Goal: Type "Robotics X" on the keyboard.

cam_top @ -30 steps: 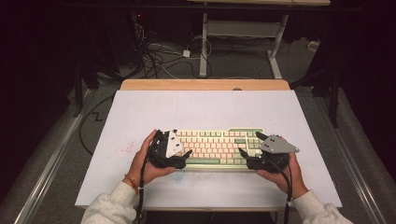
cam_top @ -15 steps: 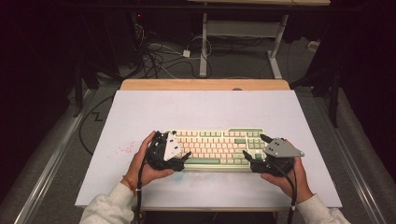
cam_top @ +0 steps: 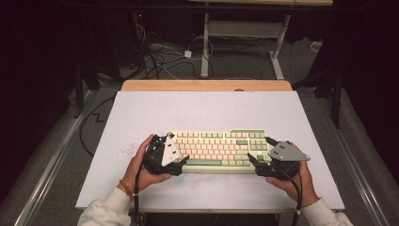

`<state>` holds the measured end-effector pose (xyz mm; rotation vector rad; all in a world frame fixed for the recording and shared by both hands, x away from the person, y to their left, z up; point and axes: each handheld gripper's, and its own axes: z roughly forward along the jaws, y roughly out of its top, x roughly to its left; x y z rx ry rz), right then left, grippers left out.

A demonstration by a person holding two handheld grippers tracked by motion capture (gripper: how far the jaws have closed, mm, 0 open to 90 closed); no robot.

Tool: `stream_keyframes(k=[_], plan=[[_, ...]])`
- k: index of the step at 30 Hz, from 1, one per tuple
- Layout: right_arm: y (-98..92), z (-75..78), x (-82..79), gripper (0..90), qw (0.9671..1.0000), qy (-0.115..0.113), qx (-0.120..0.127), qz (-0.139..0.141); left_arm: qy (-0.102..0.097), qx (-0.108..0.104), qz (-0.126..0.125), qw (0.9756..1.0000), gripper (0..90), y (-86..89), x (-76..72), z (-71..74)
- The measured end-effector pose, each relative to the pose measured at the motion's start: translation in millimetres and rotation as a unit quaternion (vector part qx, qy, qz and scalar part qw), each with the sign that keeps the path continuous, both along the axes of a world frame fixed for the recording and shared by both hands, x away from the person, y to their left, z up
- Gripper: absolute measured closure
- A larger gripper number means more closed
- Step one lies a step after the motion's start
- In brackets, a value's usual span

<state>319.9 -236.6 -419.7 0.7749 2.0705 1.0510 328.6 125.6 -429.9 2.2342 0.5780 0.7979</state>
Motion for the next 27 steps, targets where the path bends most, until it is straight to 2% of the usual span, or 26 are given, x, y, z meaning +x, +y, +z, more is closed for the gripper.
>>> stream_keyframes(k=[12,27], plan=[[-8.9,1.1,-6.2,20.9,0.9999,-0.004,-0.004,-0.010,-0.007,0.008,-0.004,0.9999,15.8,10.7,-8.8,0.5],[-18.4,1.9,-13.0,20.5,0.9998,-0.009,-0.006,-0.018,-0.012,0.012,0.007,0.9998,15.4,26.1,-18.6,-2.9]])
